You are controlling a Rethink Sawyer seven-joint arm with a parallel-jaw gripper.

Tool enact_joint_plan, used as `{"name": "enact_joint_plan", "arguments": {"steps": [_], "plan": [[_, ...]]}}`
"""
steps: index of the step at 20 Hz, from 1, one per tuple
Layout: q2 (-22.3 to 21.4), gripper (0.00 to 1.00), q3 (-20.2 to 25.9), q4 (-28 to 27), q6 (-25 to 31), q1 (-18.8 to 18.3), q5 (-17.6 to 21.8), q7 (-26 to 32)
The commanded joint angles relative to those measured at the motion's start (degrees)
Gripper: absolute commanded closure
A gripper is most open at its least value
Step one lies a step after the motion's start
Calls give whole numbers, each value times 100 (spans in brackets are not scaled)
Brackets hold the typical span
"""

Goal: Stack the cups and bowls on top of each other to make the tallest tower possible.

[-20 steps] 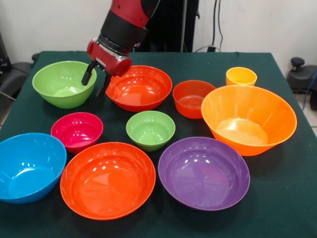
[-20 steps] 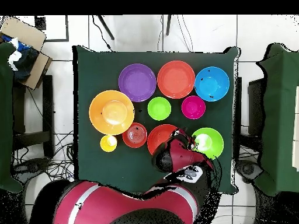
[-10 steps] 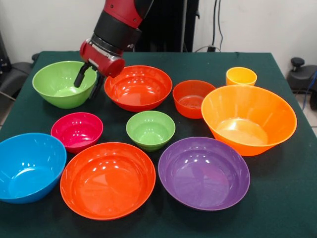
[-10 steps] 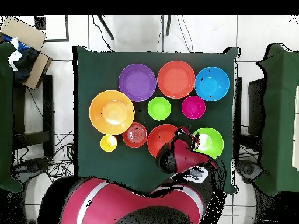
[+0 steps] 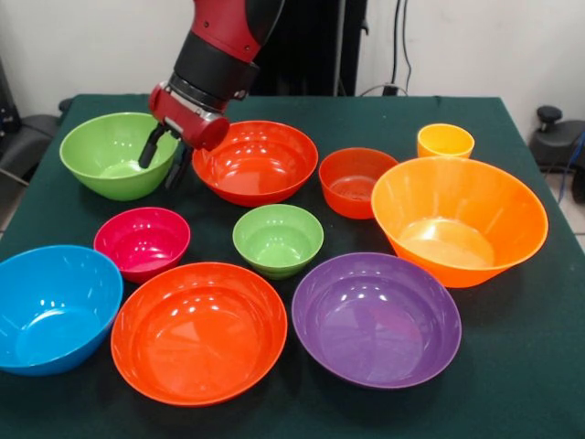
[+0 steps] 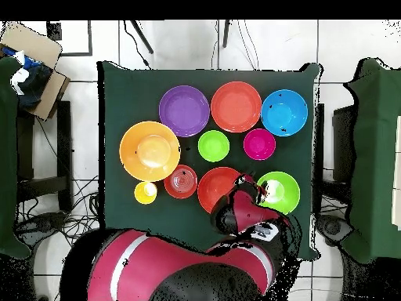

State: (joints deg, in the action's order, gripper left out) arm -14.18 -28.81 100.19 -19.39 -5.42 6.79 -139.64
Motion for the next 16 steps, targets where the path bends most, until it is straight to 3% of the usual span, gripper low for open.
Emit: {"name": "enact_joint_plan", "arguments": {"steps": [1, 16], "plan": [[448, 0, 578, -409, -424, -58, -73, -452], [683, 0, 500, -471, -744, -83, -77, -399]]}}
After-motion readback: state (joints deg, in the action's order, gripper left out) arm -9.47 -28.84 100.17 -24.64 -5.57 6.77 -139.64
